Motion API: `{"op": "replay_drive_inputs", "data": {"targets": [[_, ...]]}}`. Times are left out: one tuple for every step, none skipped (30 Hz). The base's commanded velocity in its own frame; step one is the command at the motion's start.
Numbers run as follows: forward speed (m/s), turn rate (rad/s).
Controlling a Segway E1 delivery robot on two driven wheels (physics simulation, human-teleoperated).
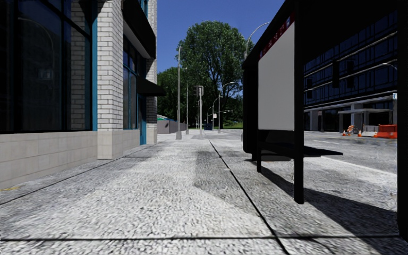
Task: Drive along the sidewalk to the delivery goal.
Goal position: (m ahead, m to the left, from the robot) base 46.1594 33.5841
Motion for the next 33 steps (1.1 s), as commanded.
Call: {"op": "replay_drive_inputs", "data": {"targets": [[2.0,0.0],[2.0,0.0],[2.0,0.0],[2.0,0.0],[2.0,0.0],[2.0,0.0],[2.0,0.0],[2.0,0.0],[2.0,0.0],[2.0,0.0],[2.0,0.0],[2.0,0.0],[2.0,0.0],[2.0,0.0],[2.0,0.0],[2.0,0.0],[2.0,0.0],[2.0,0.0],[2.0,0.0],[2.0,0.0],[2.0,0.0],[2.0,0.0],[2.0,0.0],[2.0,0.0],[2.0,0.0],[2.0,0.0],[2.0,0.0],[2.0,0.0],[2.0,0.0],[2.0,0.0],[2.0,0.0],[2.0,0.0],[2.0,0.0]]}}
